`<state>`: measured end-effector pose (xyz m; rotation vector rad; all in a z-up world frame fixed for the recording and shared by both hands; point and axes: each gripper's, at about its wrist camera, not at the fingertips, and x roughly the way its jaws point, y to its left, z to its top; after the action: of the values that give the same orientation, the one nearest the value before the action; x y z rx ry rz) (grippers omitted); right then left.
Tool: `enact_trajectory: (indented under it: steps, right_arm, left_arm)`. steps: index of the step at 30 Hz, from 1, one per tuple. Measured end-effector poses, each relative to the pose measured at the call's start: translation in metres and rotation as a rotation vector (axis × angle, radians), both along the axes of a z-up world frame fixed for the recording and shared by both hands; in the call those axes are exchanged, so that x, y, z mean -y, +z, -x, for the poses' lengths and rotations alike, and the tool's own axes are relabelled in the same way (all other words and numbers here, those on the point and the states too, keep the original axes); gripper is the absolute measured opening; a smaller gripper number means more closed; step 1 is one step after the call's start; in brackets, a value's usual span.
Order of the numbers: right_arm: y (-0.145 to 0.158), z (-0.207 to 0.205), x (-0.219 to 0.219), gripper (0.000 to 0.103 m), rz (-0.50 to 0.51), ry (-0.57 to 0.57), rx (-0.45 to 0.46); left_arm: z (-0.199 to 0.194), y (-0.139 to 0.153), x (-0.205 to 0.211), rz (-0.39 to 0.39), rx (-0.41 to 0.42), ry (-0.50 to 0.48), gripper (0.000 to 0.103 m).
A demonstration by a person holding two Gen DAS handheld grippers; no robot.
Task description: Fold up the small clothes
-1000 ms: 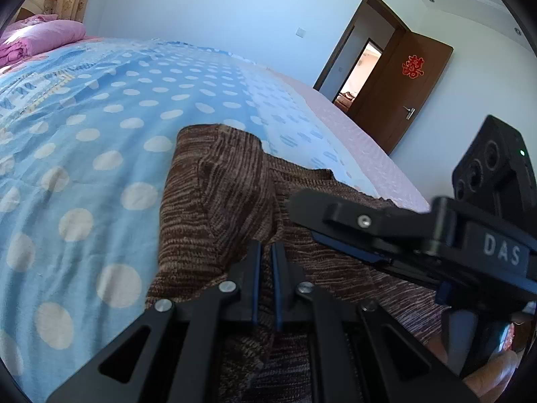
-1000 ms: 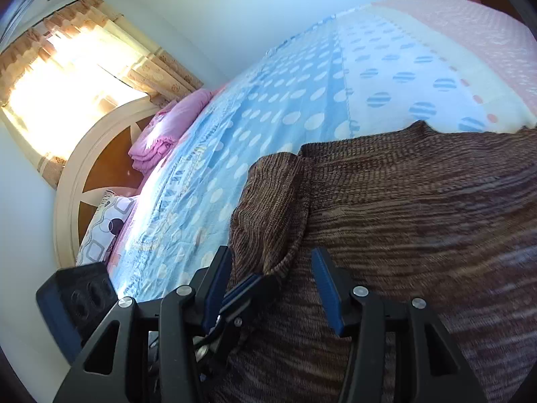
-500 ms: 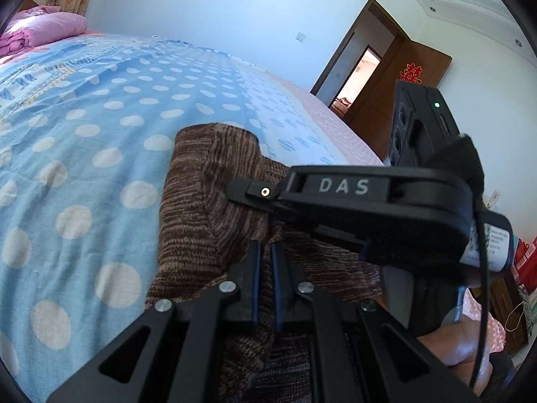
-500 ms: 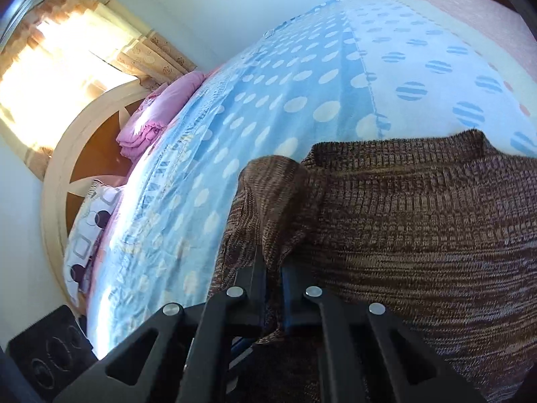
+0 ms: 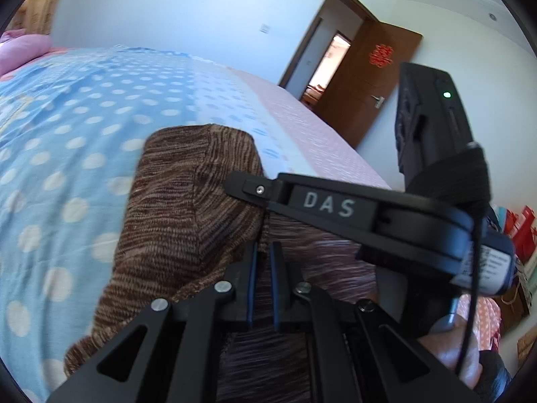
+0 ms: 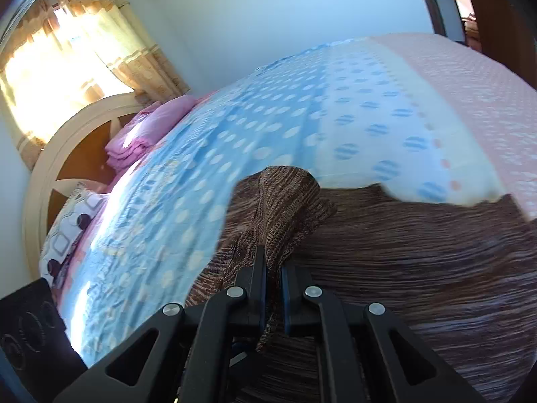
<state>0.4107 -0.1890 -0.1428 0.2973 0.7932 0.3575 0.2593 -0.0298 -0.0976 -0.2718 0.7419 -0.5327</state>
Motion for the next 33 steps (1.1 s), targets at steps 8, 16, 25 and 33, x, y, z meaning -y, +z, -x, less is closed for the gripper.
enact_trajectory:
  steps: [8,16,25,33]
  right_arm:
    - [-0.034,-0.005,0.014,0.006,0.035,-0.007,-0.066]
    - [-0.023,0.026,0.041,0.050,-0.187,-0.069,-0.093]
    - [-0.019,0.111,0.012,0.052,-0.319,0.049,-0.127]
    - [-0.054,0.112,-0.001,0.059,-0.593,0.089,-0.293]
  left_arm:
    - [0.028,0.009,0.011,-0.034,0.006,-0.133,0.017]
    - [0.082,0.026,-0.057,-0.092,0.113,-0.144,0.066]
    - [0.083,-0.004,-0.072,-0.166,0.107,-0.080,0.075]
    - [0.102,0.003,-0.058,-0.330,0.253,-0.140,0.075]
